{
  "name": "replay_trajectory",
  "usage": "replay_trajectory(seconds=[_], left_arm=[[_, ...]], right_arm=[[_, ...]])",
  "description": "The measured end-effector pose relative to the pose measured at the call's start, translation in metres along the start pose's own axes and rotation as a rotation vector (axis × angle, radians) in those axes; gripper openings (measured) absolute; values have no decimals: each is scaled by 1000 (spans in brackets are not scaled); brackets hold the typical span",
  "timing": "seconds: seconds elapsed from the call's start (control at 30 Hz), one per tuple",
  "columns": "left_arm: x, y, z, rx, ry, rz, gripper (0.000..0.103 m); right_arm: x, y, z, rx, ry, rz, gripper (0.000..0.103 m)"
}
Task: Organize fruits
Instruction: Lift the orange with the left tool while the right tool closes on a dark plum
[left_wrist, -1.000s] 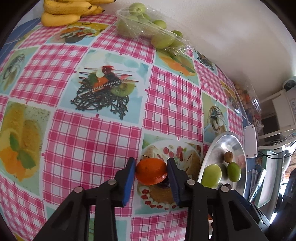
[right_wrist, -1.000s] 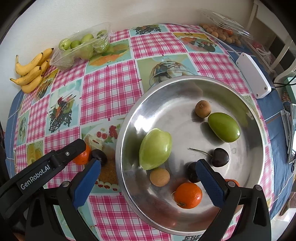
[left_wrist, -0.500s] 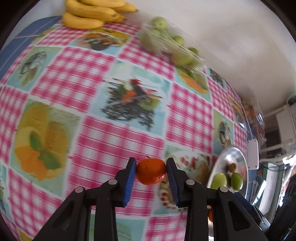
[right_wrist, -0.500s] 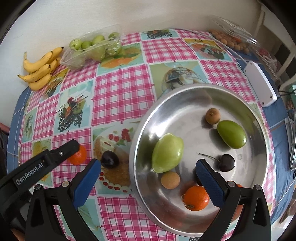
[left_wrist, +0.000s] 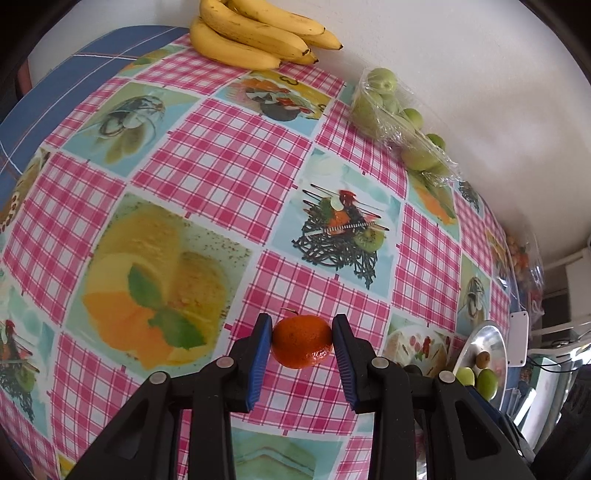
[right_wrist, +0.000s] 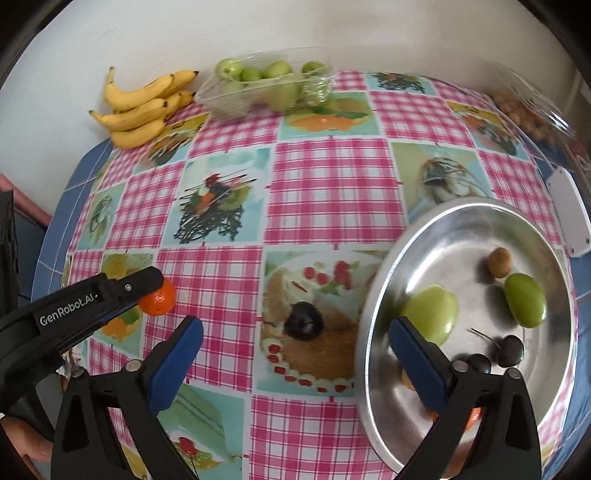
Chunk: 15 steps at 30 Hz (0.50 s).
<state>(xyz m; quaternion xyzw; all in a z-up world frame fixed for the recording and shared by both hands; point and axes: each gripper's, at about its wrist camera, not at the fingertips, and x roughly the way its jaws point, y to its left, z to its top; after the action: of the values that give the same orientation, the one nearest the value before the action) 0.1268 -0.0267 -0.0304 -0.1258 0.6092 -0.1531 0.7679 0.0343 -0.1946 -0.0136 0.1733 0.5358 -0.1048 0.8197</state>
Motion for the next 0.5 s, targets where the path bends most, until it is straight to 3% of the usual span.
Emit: replay_trajectory(seconds=[0.1, 0.17, 0.5], left_arm=[[0, -1, -1, 0, 1, -2, 36], [-1, -1, -1, -2, 0, -3, 36], [0, 1, 0, -10, 3, -9, 36]], right_arm=[[1, 1, -2, -5, 11, -7, 59], [5, 0, -2, -4, 24, -15, 52], [22, 1, -1, -13, 52, -87, 40]])
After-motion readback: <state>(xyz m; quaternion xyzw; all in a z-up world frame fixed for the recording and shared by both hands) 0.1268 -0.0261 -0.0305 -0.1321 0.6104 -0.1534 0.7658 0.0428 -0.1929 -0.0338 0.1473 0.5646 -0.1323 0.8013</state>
